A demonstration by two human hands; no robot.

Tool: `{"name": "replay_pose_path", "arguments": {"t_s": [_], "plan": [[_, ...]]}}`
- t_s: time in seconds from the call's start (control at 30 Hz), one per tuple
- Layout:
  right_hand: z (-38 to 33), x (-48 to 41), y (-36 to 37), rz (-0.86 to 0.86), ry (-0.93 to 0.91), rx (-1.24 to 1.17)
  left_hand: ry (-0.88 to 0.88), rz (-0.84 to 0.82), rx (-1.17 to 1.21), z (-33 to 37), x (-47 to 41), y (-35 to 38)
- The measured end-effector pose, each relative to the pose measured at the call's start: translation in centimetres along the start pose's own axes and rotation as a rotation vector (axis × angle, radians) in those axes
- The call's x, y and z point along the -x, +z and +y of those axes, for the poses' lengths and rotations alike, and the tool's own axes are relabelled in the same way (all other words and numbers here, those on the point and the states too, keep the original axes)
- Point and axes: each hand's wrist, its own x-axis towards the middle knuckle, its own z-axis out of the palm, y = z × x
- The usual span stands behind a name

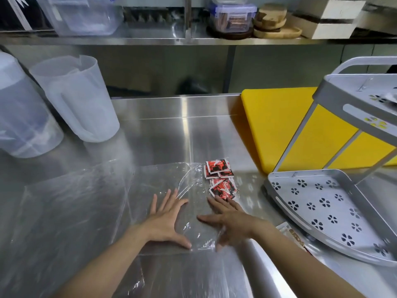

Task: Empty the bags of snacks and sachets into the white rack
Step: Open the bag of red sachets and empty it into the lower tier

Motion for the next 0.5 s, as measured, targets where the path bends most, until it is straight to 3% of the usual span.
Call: {"name": "replay_pose_path", "arguments": {"t_s": [0.13,0.23,0.33,0.43,0.5], "plan": [[0.1,0.4,-0.9,0.206,-0.029,-0.130,0.047,-0.064,0.043,0.8,0.9,0.3],[-0.7,0.3,-2.2,0.280,0.093,-0.230,0.038,-0.063,0.035,2.0,1.7,1.3],[-0.8,0.1,-3.4,0.306,0.220,-0.261,0.026,0.140,0.017,3.2,2.3,1.2],[-1.0,0.4,-5.3,0.351,0.215,-0.271,-0.083,0.404,0.053,4.5,2.8,-1.6],[-1.4,1.0,-7.3,0.399,0.202,-0.353,-0.123,0.468,0.064,5.0,3.3,-4.6]]}}
